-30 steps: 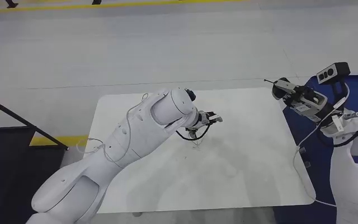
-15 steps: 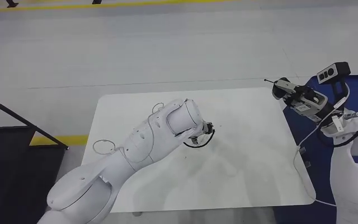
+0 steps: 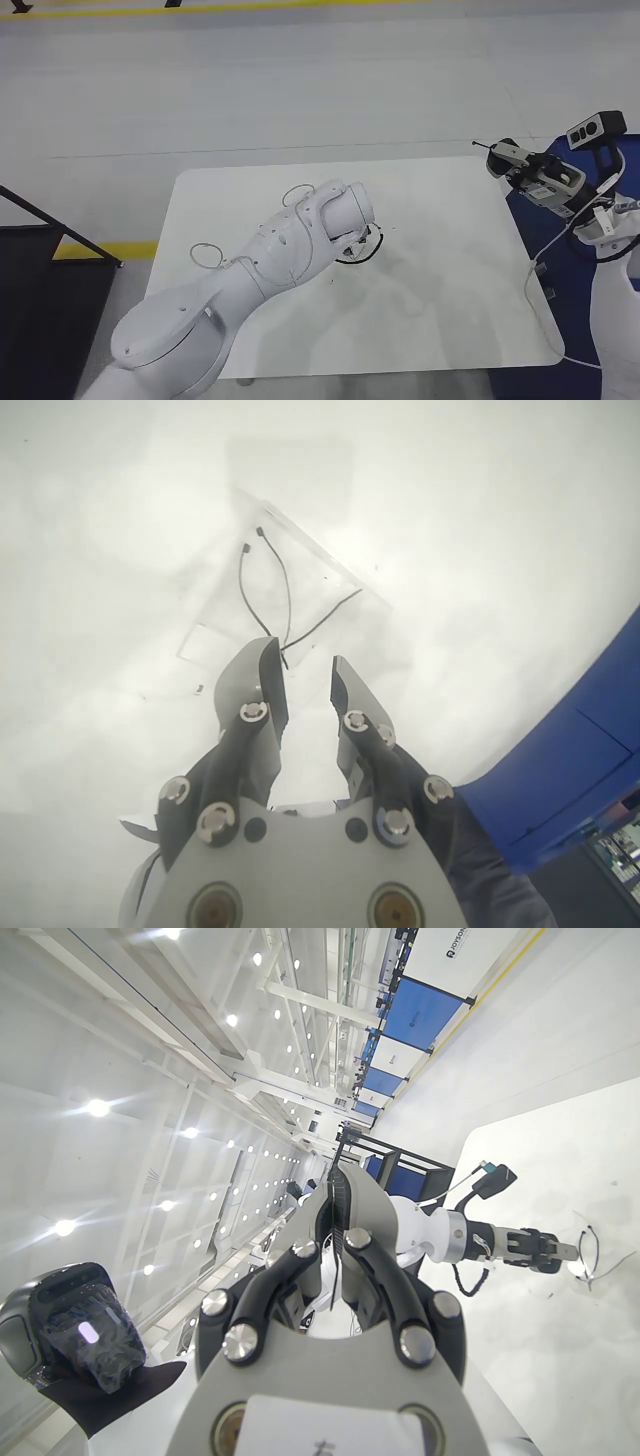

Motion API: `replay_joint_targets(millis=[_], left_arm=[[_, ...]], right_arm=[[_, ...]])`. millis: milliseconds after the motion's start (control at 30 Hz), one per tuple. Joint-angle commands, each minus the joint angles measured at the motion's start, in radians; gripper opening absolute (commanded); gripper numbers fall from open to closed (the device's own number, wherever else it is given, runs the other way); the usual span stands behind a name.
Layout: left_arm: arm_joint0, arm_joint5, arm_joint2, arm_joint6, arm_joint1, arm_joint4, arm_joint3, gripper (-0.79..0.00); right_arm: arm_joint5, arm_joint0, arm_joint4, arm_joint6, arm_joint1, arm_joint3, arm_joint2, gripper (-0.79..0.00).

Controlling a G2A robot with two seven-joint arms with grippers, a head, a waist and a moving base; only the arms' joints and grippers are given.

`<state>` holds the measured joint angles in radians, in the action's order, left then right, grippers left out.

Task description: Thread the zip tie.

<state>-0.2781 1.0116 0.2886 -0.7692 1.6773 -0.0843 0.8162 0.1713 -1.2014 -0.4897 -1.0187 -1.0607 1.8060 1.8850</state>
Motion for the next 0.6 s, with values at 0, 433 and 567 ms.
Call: replay_joint_targets(millis=[0, 433, 567], left_arm=[[0.006, 0.001, -0.009, 0.007, 0.012, 0.011, -0.032, -0.603], [0.012, -0.007, -0.04, 0.046, 0.102, 0.045, -0.209, -0.566], [0.008, -0.009, -0.045, 0.044, 0.13, 0.049, -0.263, -0.579]], right_arm=[[0.0, 0.0, 0.0, 0.0, 0.0, 0.0, 0.0, -0.785], [0.0, 0.0, 0.0, 0.0, 0.0, 0.0, 0.0, -0.785], [0.0, 0.0, 0.0, 0.0, 0.0, 0.0, 0.0, -0.785]])
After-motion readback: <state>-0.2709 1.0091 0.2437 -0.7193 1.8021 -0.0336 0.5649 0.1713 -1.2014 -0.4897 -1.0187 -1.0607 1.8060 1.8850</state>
